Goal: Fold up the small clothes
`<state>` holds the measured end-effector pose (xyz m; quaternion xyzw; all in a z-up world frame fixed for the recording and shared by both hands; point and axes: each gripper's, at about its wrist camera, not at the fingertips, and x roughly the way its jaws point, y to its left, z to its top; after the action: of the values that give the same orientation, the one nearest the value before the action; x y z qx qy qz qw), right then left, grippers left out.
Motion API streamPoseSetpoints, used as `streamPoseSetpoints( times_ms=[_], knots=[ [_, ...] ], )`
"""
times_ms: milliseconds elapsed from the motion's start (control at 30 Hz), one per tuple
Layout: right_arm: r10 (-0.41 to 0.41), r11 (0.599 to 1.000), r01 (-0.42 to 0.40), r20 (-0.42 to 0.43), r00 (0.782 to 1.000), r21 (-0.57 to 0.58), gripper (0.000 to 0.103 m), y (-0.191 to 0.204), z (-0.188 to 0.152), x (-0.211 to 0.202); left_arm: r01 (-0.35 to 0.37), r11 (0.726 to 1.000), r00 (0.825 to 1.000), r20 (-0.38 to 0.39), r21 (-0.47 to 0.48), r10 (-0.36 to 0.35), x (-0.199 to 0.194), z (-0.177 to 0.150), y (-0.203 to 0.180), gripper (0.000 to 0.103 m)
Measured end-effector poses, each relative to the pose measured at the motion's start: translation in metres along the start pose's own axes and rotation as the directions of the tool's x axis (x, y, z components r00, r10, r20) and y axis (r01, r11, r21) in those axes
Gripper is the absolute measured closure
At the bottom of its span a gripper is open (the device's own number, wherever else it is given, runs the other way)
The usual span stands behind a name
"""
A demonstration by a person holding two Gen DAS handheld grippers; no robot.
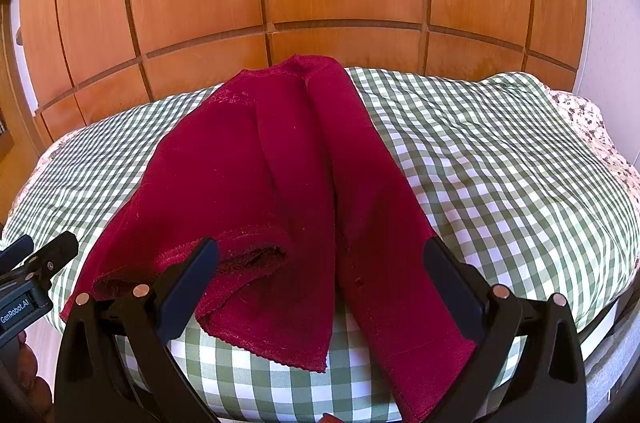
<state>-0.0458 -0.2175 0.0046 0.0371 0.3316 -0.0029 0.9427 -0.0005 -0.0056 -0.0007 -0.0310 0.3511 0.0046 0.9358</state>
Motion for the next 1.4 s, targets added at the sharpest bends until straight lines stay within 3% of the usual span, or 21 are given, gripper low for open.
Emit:
streamPoseSetpoints(
  times_ms=[1400],
  knots=[
    [0.004,1.0,-0.005,-0.013,1.0,-0.009,0.002,0.0008,-0.0021,0.0054,0.036,0.999,0.999,-0.021,0.012,-0.036,0.0027,-0.0001,-0.0023,0.004]
  ],
)
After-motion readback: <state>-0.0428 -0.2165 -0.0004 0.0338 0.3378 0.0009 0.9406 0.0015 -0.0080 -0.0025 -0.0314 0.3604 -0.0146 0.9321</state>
